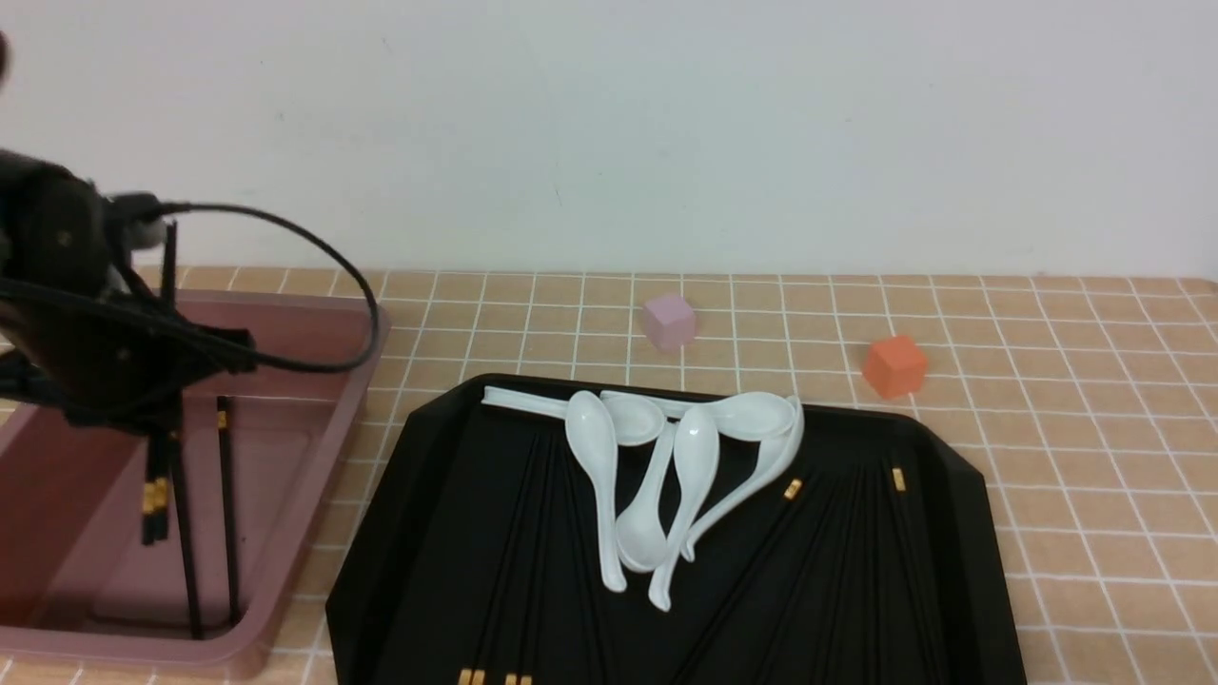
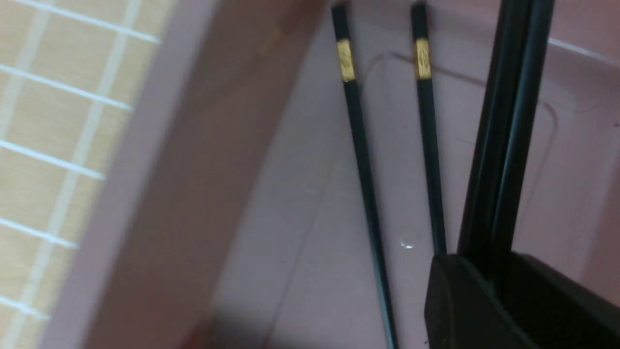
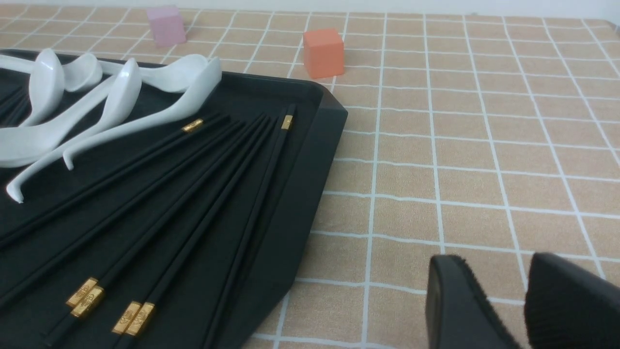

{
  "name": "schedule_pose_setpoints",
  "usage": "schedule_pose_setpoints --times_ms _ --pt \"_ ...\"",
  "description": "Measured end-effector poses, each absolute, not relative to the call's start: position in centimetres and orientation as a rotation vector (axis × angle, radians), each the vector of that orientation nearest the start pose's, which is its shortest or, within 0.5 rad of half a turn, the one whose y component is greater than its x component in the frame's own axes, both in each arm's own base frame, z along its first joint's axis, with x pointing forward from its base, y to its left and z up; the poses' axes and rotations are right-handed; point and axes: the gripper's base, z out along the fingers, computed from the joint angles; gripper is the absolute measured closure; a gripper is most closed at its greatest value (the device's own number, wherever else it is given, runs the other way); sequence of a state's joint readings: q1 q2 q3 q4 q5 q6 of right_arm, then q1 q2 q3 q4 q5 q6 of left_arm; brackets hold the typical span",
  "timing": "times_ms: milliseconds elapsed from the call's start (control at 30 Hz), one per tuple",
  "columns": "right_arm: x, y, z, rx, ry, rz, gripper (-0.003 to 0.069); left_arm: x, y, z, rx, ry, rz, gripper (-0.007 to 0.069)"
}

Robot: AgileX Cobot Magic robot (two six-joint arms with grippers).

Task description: On brown tablecloth take chopsticks from black tray and put them in box.

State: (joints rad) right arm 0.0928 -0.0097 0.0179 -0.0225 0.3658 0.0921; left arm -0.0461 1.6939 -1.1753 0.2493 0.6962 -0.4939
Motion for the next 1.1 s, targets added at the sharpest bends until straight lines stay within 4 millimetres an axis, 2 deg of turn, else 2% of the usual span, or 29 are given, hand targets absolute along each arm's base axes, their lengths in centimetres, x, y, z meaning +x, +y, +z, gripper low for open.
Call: schedule_pose_setpoints --times_ms 133,300,400,467,567,700,800,933,967,1000,1100 --pt "5.3 0.4 17.5 -0.015 1.859 0.106 0.0419 35.4 -0.2 22.0 -0.407 2.664 0.106 0.0471" --pt "5.3 0.4 17.5 -0.014 1.859 0.107 0.0419 34.9 -0.1 22.3 -0.424 2.693 0.122 0.0363" --pt "5.3 0.4 17.5 -0.013 1.859 0.108 0.0419 33.8 -0.1 23.9 -0.452 2.698 0.124 0.0352" --pt "5.3 0.4 17.5 -0.013 1.859 0.108 0.0419 32.8 0.0 25.5 -0.464 2.685 0.115 0.0382" --pt "5.3 0.4 17.5 -0.014 1.859 0.107 0.0419 30.9 0.0 28.2 -0.440 2.648 0.099 0.0469" --pt "5.3 0.4 17.5 -0.014 1.859 0.107 0.0419 27.3 0.1 31.1 -0.364 2.582 0.080 0.0627" --pt "5.3 0.4 17.5 -0.014 1.859 0.107 0.0419 23.4 -0.1 32.3 -0.352 2.537 0.013 0.0637" --pt "5.3 0.4 17.5 -0.014 1.859 0.107 0.0419 18.3 -0.6 31.4 -0.373 2.493 -0.115 0.0637" --pt "5.3 0.4 17.5 -0.014 1.859 0.107 0.0419 17.0 -0.7 30.9 -0.378 2.474 -0.156 0.0637" --pt "5.3 0.4 17.5 -0.014 1.859 0.107 0.0419 16.7 -0.8 30.5 -0.379 2.480 -0.164 0.0637" --pt "5.3 0.4 17.5 -0.014 1.859 0.107 0.0419 13.1 -1.6 28.5 -0.331 2.376 -0.317 0.0637"
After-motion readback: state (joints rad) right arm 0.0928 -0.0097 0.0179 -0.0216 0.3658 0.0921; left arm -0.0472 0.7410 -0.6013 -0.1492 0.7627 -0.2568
